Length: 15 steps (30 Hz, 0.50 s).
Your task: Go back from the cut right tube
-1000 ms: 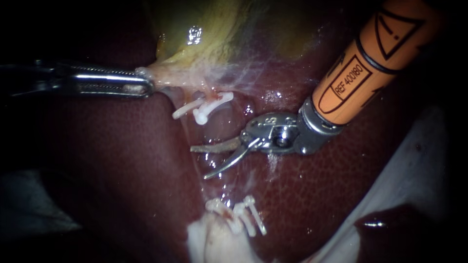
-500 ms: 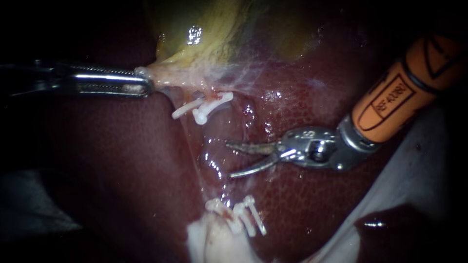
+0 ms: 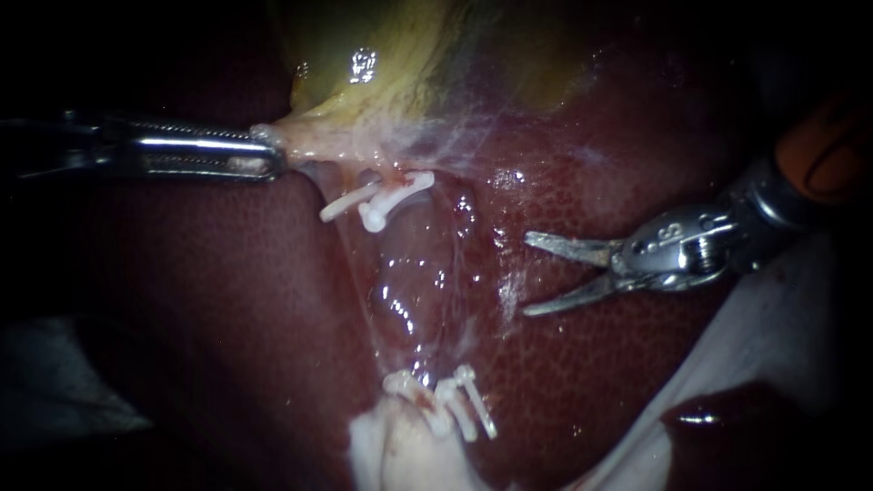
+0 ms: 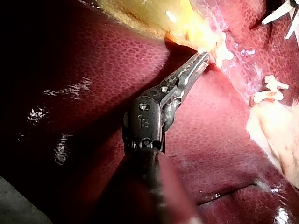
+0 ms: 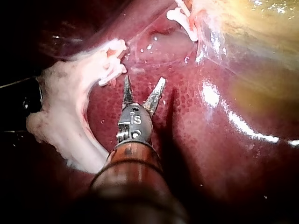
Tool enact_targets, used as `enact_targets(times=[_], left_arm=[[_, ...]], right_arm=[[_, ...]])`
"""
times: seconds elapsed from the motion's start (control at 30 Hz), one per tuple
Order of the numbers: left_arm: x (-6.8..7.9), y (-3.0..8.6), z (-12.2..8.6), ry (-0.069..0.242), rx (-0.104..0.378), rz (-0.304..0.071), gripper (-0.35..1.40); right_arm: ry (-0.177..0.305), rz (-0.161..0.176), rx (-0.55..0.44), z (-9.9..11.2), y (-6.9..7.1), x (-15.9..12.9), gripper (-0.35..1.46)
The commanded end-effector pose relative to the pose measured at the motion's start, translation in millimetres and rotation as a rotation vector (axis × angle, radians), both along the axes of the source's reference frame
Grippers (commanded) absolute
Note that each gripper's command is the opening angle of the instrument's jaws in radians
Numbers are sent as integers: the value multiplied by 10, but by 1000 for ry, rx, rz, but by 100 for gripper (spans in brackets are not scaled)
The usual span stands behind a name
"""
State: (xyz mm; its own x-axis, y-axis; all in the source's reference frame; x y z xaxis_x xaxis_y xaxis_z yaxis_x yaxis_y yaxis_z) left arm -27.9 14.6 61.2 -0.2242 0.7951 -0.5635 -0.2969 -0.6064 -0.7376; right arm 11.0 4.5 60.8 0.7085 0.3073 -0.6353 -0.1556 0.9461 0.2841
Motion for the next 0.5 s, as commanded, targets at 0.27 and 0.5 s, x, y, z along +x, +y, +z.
enact_targets(times=[0.27,0.5], left_arm=[[0,0,1,0,0,0,-35],[-2,-1,5,1,-2,-1,-35]], right_arm=[[-47,-33,-2,-28,12,-1,145],[-5,-65,51,-26,13,-1,145]])
